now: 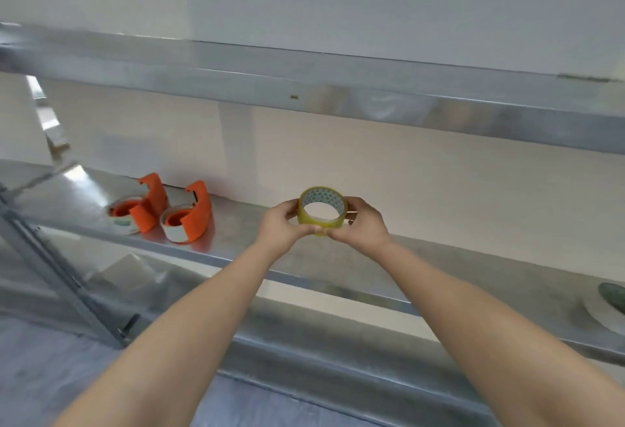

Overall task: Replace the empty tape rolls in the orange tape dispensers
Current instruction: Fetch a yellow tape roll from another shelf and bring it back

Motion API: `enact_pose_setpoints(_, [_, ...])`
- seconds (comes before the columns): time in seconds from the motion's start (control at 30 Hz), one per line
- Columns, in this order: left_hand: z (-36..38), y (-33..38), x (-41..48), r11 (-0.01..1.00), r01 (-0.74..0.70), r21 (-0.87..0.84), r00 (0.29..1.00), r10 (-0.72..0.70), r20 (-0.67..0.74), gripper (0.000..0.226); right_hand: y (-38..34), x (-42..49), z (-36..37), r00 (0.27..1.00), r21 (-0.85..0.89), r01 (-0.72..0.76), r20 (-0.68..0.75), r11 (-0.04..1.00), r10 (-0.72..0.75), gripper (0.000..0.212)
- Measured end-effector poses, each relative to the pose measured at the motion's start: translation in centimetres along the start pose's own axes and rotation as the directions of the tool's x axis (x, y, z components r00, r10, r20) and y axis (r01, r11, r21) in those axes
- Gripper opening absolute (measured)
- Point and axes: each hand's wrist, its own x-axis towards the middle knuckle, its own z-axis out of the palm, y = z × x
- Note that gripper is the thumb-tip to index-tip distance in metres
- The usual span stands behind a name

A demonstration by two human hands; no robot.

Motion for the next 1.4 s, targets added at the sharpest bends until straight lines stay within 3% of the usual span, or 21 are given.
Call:
enact_pose_setpoints(0.4, [-14.1,-5.5,-3.0,0.993,0.038,0.112,0.993,-0.025,-0.116,0.069,-8.6,-0.9,12.3,0.988,0.06,0.111,0.099,0.992,-0.116,0.07])
enact_pose_setpoints(0.9, [-23.3,-10.8,-4.4,0.993,0.113,0.04,0.97,-0.102,-0.221,0.064,-14.6,-0.6,21.5,0.954,0.114,0.147,0.245,0.982,-0.172,0.074])
enact_pose_setpoints(1.23, [-25.7,-12.2,2.6,0.987,0.118,0.11,0.987,-0.105,-0.118,0.071,-14.5,5.0,24.2,0.981,0.05,0.131,0.138,0.99,-0.137,0.069])
enact_pose_setpoints(1.4, [-25.8,-12.3,7.2,0.972,0.055,0.227,0.998,-0.049,-0.031,0.084,-14.6,8.3,23.5,0.986,-0.029,0.116,0.122,0.993,-0.112,0.081])
